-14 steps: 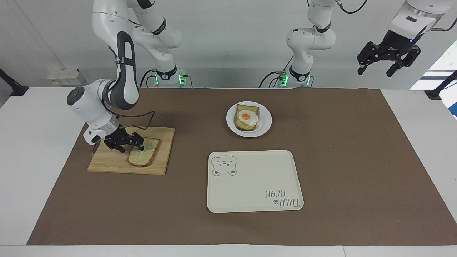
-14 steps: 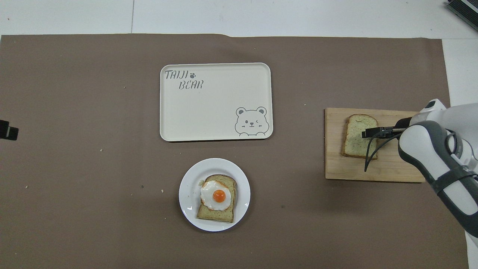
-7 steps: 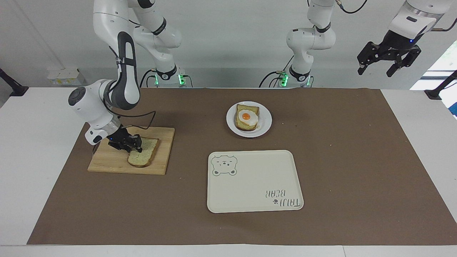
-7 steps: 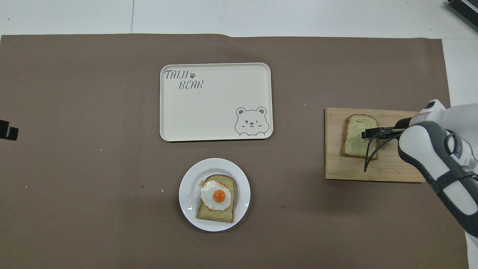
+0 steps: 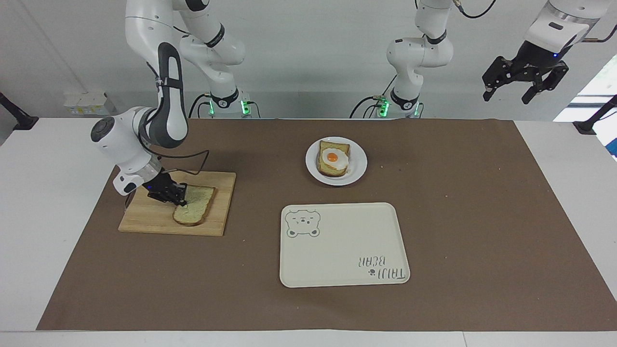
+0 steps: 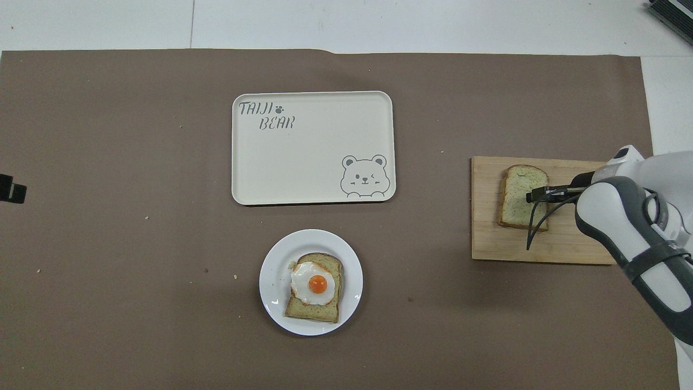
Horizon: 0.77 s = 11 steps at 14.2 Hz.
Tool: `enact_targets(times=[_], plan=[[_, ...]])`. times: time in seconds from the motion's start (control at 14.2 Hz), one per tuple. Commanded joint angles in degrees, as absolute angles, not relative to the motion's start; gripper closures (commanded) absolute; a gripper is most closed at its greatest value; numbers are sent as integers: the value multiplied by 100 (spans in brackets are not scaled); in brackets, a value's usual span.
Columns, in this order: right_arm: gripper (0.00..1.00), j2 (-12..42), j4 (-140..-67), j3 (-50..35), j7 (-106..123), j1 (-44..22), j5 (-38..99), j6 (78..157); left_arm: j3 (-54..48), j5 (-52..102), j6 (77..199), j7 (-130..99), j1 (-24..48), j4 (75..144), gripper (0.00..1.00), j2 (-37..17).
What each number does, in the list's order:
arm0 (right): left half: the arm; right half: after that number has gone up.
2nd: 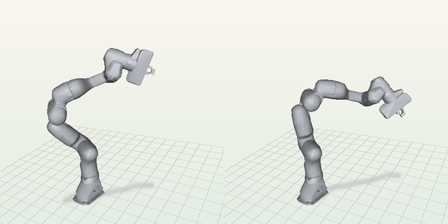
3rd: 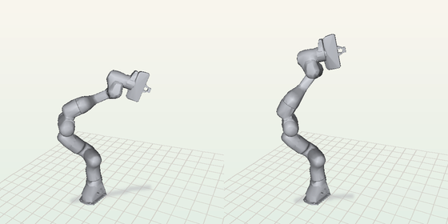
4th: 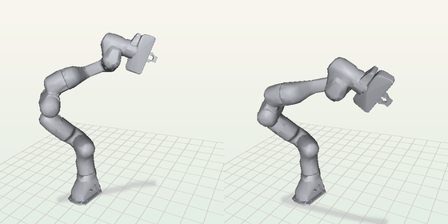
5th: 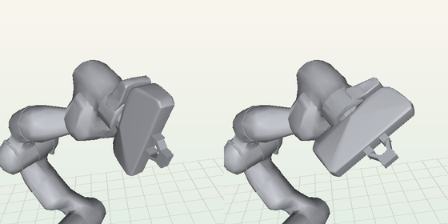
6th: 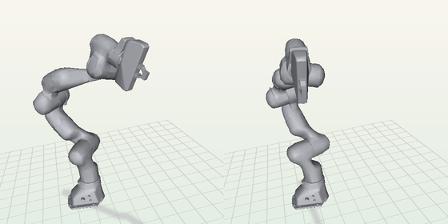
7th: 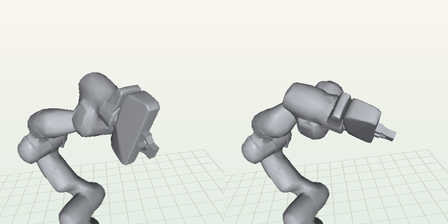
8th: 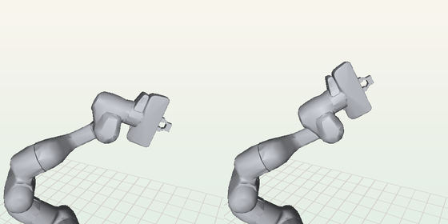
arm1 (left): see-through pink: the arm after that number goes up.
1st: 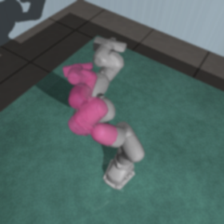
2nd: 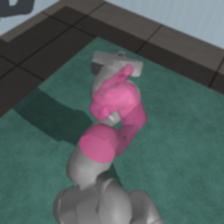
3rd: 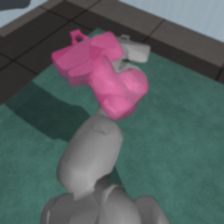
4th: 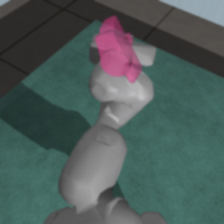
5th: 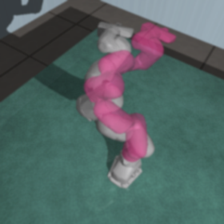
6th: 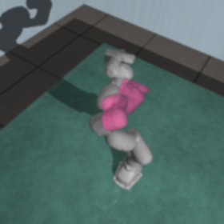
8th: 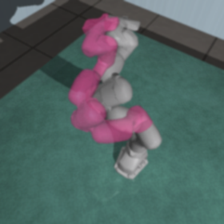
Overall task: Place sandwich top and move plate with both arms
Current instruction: 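Close the right gripper on the bread slice's edge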
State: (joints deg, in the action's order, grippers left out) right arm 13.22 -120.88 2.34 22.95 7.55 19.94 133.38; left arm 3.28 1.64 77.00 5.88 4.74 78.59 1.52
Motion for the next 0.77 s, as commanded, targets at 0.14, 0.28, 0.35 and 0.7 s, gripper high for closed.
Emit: enact_targets(times=[0.14, 0.28, 0.35, 0.7], plan=[[100, 1406, -11884, 211, 2434, 703, 2048, 13378, 308, 167, 7778, 563, 439, 8077, 0, 325], [100, 1389, -11655, 185, 2435, 703, 1943, 13036, 308, 167, 7778, 563, 431, 8077, 0, 325], [100, 1363, -11541, 158, 2426, 694, 1838, 12878, 308, 167, 7778, 563, 431, 8077, 0, 325], [100, 1266, -10645, 114, 2426, 694, 1784, 11208, 308, 167, 7778, 563, 431, 8077, 0, 325]])
